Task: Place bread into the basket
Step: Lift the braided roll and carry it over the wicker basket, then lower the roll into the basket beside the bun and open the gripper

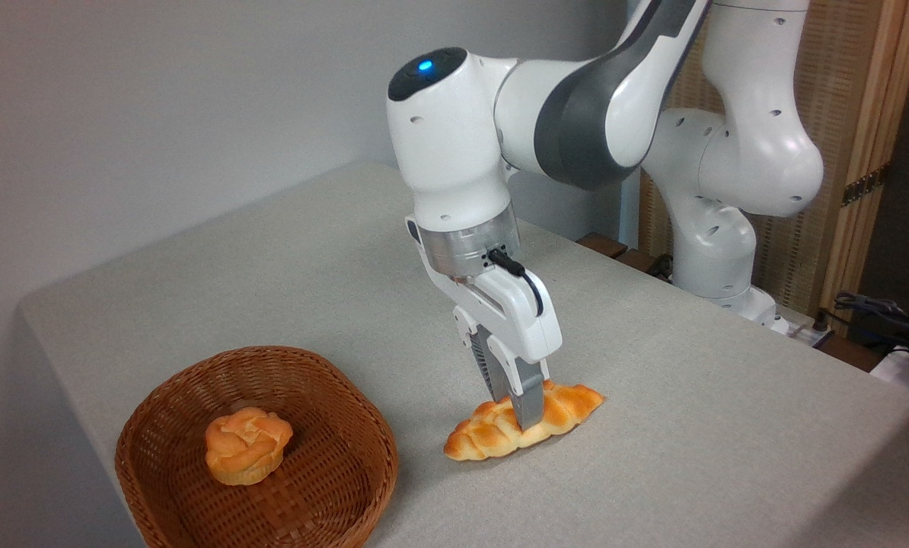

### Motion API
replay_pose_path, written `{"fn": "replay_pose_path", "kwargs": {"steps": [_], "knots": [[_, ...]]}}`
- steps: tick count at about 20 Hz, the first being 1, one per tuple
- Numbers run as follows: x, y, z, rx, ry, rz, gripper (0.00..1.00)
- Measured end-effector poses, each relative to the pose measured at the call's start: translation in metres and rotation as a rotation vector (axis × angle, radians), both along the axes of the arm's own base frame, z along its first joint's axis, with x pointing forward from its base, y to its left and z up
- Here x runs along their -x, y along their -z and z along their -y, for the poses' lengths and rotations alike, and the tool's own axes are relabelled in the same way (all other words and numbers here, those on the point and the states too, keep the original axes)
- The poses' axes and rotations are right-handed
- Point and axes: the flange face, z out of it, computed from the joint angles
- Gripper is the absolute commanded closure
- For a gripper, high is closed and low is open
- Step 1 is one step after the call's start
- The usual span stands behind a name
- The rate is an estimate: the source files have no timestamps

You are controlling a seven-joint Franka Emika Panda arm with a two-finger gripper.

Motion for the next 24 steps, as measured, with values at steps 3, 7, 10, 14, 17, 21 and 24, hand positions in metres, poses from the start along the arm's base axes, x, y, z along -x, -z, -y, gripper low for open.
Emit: {"fn": "replay_pose_path", "kwargs": {"steps": [3, 7, 10, 14, 17, 21, 24], "knots": [[-0.005, -0.026, 0.003, 0.004, -0.008, -0.036, 0.91], [-0.021, -0.075, 0.011, 0.087, -0.042, -0.013, 0.9], [-0.057, -0.112, 0.018, 0.164, -0.11, 0.051, 0.85], [-0.12, -0.107, 0.022, 0.186, -0.228, 0.078, 0.79], [-0.176, -0.076, 0.027, 0.192, -0.312, 0.135, 0.47], [-0.213, -0.038, 0.038, 0.192, -0.391, 0.171, 0.0], [-0.22, -0.029, 0.042, 0.192, -0.404, 0.166, 0.0]]}}
